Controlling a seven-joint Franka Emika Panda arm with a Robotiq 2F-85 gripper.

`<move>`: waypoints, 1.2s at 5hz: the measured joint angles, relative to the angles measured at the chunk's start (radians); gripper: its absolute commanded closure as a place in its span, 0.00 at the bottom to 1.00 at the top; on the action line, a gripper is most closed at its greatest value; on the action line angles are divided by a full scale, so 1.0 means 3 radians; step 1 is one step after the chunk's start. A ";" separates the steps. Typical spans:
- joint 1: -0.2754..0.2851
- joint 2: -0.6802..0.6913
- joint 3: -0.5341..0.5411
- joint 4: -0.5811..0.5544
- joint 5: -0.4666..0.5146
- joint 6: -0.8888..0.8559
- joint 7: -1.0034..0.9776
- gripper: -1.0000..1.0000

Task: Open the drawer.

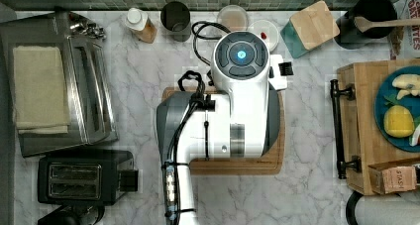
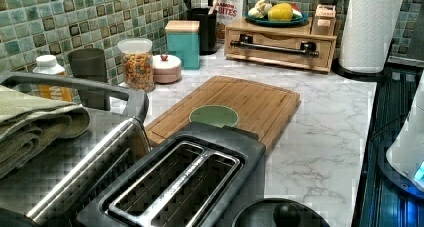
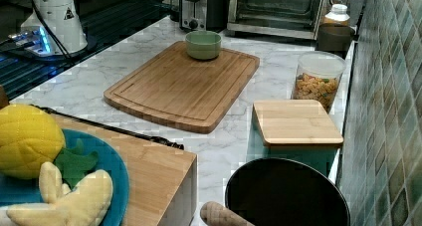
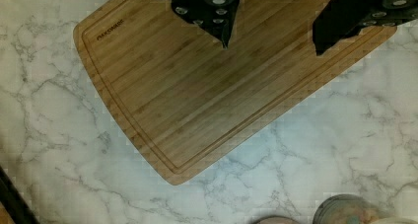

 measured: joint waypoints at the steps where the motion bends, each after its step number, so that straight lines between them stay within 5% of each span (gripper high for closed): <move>1: 0.0000 0.0002 0.0000 -0.0016 -0.0037 0.0015 0.0000 0.00; 4: -0.0007 -0.0023 0.0002 -0.0127 -0.0145 0.0024 -0.0377 0.00; 6: -0.0016 -0.0046 -0.0106 -0.0508 -0.0229 0.0658 -0.2073 0.00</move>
